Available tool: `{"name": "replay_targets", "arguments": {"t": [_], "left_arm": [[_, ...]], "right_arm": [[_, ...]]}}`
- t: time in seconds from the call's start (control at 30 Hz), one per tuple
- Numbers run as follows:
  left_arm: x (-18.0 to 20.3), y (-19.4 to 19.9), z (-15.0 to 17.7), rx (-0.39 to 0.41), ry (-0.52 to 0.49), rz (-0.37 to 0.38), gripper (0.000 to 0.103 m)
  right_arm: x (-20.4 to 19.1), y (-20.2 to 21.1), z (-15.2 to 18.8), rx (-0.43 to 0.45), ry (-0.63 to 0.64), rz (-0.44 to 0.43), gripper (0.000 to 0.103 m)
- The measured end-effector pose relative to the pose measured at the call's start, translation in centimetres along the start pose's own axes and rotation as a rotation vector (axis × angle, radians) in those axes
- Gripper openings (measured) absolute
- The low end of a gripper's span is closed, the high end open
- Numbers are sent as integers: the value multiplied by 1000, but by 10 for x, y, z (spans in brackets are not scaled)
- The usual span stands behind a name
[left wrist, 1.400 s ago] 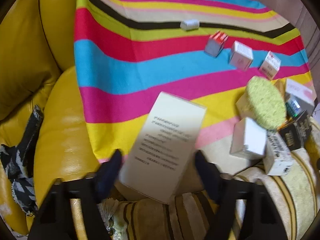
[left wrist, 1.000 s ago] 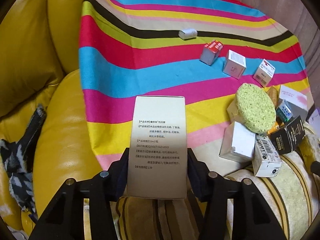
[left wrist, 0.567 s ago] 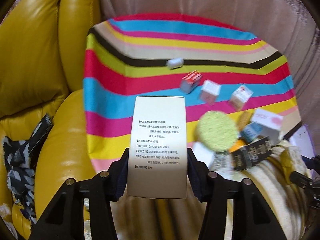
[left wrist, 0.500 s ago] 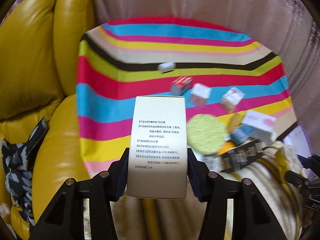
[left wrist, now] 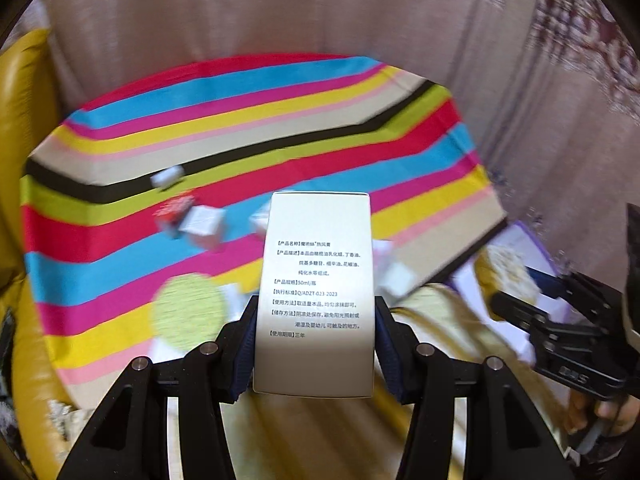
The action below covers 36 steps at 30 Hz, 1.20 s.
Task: Organize objects
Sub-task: 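Carry the yellow sponge into the purple-rimmed box with the right gripper while the left drops the leaflet box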
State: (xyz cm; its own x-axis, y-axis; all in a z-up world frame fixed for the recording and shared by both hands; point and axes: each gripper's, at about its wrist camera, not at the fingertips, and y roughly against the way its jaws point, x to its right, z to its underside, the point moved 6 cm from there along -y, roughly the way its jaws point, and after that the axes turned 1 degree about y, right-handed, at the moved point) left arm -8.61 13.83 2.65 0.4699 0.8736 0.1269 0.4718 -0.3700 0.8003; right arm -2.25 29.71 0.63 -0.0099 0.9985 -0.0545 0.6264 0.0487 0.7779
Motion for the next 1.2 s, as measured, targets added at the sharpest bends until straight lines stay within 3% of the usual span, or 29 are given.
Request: {"name": "replay_targets", "arguments": {"t": [0.2,0.6,0.77,0.97,1.1,1.2], "left_arm": [[73,-19,-7,-25,-69,78,53],[203,-91,9,-177,-196,197,53],[227,-109,21,-222,-231,206,53],[234,-116,28,-247,-234,225,58],[232,-116,27,-237,-231,216,73],[231,-113,28,-224,-235,207,73]], "right_arm": [[61,-1,13,-6,-73,81,60],[173,-11,71,-87,-257,237,60],[198,-12,87,-99,-314,273,62],[210,-19,98,-118,-362,251,65],[206,-20,98,-116,-363,244,76],[203,-17,94,-105,-346,257,83]]}}
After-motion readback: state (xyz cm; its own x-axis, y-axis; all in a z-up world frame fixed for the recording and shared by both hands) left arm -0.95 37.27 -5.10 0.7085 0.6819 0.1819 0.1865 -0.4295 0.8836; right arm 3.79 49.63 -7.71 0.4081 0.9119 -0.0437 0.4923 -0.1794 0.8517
